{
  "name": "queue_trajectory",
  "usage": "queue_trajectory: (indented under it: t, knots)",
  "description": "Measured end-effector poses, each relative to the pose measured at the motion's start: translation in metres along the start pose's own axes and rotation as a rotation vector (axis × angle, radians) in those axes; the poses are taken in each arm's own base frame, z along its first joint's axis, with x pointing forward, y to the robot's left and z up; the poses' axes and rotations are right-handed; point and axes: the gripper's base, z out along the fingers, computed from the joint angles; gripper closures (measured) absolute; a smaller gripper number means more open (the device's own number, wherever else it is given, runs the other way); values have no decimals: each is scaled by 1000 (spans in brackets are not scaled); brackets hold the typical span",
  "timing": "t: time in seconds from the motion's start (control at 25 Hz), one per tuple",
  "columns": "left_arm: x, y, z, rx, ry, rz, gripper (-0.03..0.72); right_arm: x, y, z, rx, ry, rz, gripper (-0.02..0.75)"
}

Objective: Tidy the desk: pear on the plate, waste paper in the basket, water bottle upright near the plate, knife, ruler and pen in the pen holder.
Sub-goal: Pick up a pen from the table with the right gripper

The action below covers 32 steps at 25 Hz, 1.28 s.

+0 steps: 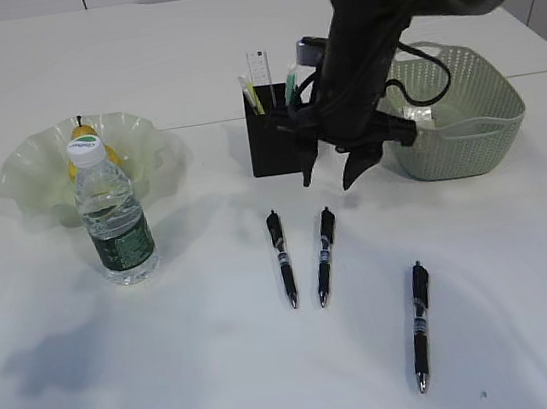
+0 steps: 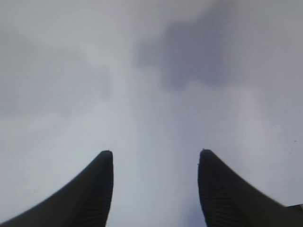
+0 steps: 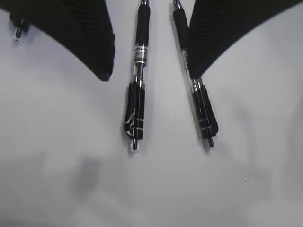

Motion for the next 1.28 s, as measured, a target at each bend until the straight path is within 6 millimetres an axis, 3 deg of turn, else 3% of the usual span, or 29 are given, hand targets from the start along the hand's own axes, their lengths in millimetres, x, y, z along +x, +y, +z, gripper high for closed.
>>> queue_trajectory:
  t: [0.16,0.36,1.0,1.28]
  knots:
    - [0,0,0,0,0,0,287,5,9,22,65,16,-2,376]
    - [0,0,0,0,-2,0,287,7,6,42,107,54,21,379]
    - [0,0,0,0,-2,0,287,9,2,73,144,93,66,381]
    - [0,0,0,0,-2,0,287,10,1,78,150,100,69,381]
